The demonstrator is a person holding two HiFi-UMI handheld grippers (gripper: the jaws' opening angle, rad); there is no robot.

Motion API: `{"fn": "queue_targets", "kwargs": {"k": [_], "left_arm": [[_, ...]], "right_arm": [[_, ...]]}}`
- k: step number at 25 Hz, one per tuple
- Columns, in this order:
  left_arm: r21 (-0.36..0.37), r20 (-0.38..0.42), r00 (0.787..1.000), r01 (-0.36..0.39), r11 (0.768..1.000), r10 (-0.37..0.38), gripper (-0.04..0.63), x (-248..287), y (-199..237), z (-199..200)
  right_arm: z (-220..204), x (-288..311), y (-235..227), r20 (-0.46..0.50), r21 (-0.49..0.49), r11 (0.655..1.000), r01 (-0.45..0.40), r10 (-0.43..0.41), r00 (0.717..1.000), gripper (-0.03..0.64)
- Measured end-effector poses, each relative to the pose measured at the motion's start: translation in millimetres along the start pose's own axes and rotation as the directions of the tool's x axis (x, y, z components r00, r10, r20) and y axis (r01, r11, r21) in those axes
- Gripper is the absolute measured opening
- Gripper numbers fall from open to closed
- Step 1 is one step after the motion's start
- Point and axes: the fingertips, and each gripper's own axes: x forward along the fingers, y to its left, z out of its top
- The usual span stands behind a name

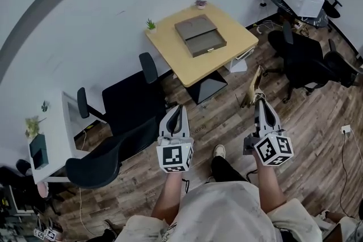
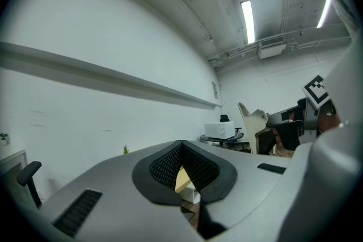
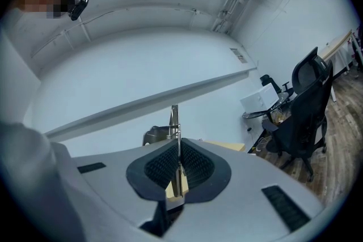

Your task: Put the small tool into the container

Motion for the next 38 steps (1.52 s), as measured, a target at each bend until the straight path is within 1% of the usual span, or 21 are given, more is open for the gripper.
{"fn": "queue_targets", "kwargs": {"k": [20, 25, 38], "left_arm": [[0.046, -0.031, 0.999, 0.045, 0.998, -0.043, 0.006, 131, 12, 16], [0.047, -0.032, 0.998, 0.054, 0.997, -0.052, 0.006, 169, 15, 18], [0.062, -0.038, 0.995, 0.094, 0.994, -0.092, 0.006, 258, 5, 14]], "right_arm": [[7, 114, -46, -0.025, 0.085, 0.996, 0.030, -0.028, 0.999, 0.018], [11, 147, -57, -0.030, 0.092, 0.995, 0.029, -0.026, 0.999, 0.018], [19, 210, -104, -0.037, 0.105, 0.993, 0.050, -0.046, 0.998, 0.018]]}}
